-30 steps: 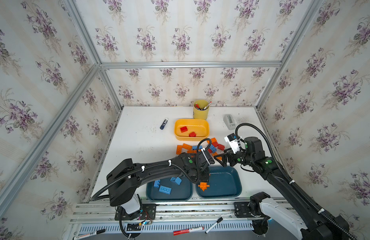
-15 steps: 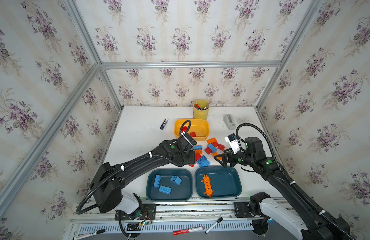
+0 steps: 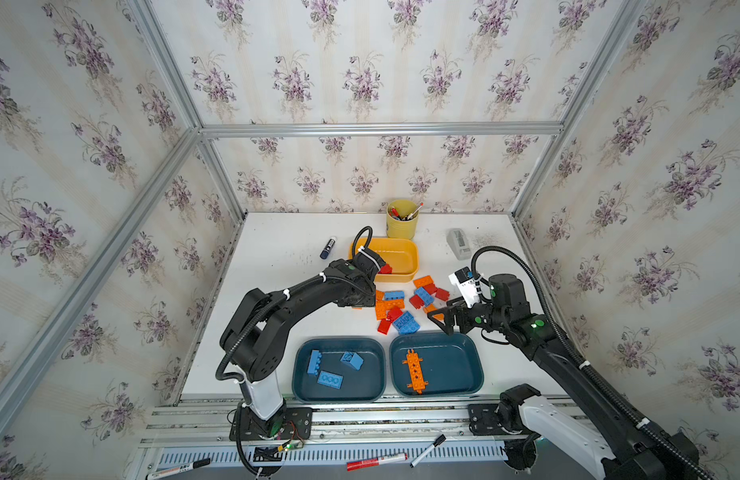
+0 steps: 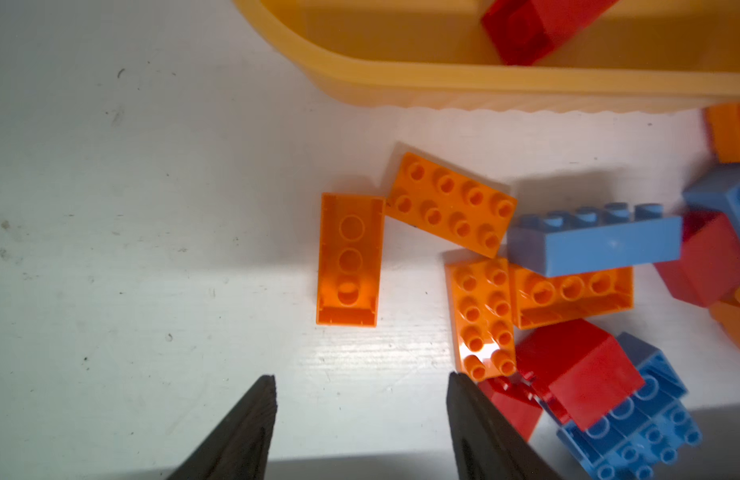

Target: Sort the legos into containers by color

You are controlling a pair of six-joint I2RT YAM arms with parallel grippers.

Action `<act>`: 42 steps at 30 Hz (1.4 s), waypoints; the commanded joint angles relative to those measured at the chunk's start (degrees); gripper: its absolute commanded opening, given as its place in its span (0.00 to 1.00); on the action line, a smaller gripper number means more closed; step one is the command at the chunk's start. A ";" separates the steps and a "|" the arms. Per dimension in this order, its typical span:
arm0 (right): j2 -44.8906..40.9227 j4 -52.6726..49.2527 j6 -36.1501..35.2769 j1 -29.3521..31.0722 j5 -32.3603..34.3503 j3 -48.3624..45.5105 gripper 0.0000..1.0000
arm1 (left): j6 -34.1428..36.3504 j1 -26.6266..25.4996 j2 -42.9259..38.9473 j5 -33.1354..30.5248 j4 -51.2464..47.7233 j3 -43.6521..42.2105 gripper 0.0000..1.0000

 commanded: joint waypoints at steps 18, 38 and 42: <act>-0.09 5.36 4.00 0.06 -3.43 -2.35 1.00 | 8.21 2.78 10.72 -1.23 6.48 1.95 0.62; -1.48 2.37 2.98 0.02 -0.38 -2.20 1.00 | 5.38 -0.41 -5.38 7.31 3.00 -4.17 0.30; -1.19 0.06 2.59 0.01 3.46 -1.06 1.00 | 1.71 -6.71 -10.89 12.59 2.05 -4.96 0.31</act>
